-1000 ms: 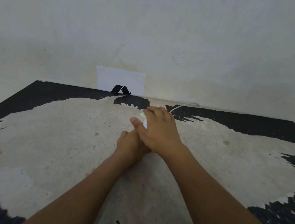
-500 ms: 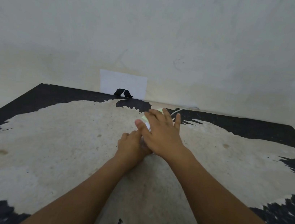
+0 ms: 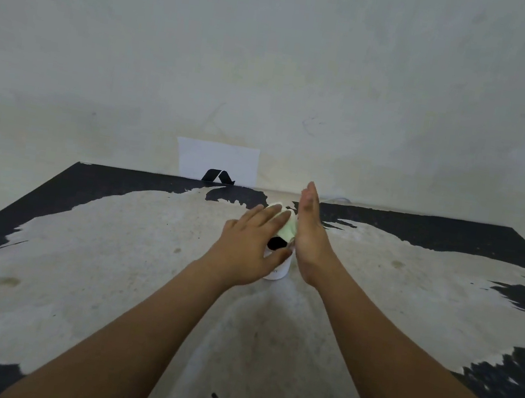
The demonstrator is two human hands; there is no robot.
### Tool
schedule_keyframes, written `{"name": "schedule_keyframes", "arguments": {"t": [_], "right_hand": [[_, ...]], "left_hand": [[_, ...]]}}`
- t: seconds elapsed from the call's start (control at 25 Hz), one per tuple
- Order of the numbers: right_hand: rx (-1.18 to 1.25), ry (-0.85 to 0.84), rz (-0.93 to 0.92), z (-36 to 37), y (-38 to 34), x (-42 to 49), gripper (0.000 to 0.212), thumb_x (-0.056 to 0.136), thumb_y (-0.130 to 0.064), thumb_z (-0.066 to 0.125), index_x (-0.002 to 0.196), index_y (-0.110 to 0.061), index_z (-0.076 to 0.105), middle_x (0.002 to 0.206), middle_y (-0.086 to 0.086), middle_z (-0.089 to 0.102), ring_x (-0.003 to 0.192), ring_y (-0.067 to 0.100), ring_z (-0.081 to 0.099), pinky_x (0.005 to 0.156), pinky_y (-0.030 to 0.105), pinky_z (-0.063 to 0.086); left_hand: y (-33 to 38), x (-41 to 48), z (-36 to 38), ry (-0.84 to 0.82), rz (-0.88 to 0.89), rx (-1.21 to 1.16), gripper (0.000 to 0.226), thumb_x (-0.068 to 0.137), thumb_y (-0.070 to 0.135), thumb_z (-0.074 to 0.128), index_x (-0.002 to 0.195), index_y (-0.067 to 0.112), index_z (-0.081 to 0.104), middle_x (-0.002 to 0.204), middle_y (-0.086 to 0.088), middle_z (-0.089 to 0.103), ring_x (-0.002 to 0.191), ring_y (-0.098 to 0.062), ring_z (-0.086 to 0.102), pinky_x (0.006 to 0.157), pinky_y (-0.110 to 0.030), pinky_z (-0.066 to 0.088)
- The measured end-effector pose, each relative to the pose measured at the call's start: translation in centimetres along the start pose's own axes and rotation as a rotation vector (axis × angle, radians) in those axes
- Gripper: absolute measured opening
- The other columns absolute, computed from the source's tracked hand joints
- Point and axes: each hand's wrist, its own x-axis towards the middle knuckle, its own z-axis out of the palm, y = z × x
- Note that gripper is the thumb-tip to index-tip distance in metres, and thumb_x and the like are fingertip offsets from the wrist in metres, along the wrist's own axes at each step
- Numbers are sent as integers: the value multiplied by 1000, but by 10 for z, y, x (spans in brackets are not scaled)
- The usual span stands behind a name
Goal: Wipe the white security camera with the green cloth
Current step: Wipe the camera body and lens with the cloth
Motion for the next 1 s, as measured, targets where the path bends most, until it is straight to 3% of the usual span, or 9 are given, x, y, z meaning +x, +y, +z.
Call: {"name": "schedule_keyframes", "arguments": {"t": [0.2,0.24,0.32,0.4,0.48,0.6,0.76,0.84,1.0], "right_hand": [[68,-56,151,-9,24,-5,105,60,-91,33,150,-38,16,158,-6,26,142,17,30,117,46,26],[57,-78,168,-9,27,-6,104,60,-92,32,148,-37,23,155,-8,31,139,16,34,116,46,28],[39,-97,181,-10,28,-8,73,76,-81,27,137,-45,37,145,-12,38,130,14,41,114,43,31],[30,-112,220,-12,28,-8,49,86,-70,22,129,-54,39,135,-10,42,120,14,44,109,39,34],[15,-128,229,-13,26,-7,52,89,-68,19,135,-51,36,135,-9,41,116,13,43,104,36,34],[-11,-165,197,-12,24,-7,53,91,-65,17,139,-49,31,145,-10,38,126,14,43,111,39,33],[-17,-138,198,-15,22,-6,37,98,-51,24,129,-49,43,141,-12,44,125,14,45,107,45,38],[25,-106,254,-17,20,-4,31,99,-43,30,120,-49,53,132,-13,51,115,13,51,99,47,43],[19,-85,267,-16,20,-2,32,99,-40,33,119,-48,57,130,-11,52,115,17,51,98,53,43]], "left_hand": [[-12,-5,18,4,-161,-281,81,86,58,47,151,30,8,152,0,39,133,-24,44,105,-41,38],[-14,-10,24,3,-182,-338,83,83,61,47,149,34,6,145,0,47,126,-24,51,102,-41,42],[-17,-19,37,-22,-210,-365,83,79,66,46,147,38,9,137,4,53,118,-21,55,98,-41,45],[-20,-24,49,-64,-247,-327,84,75,74,41,145,33,17,134,0,55,115,-22,55,95,-43,47],[-18,-26,50,-62,-255,-385,83,77,74,40,145,30,22,134,-2,52,117,-20,52,97,-41,46],[-7,-18,31,13,-241,-704,67,89,60,39,147,33,22,142,9,45,128,-10,45,101,-21,38],[-4,-7,22,66,-322,-884,69,86,68,24,147,36,25,153,8,37,139,-11,34,115,-35,27],[0,-16,28,53,-342,-849,62,89,65,24,146,39,27,148,6,44,134,-14,41,108,-32,31],[8,-36,34,20,-388,-777,53,95,56,23,141,33,36,140,2,50,118,-12,46,95,-27,30]]}}
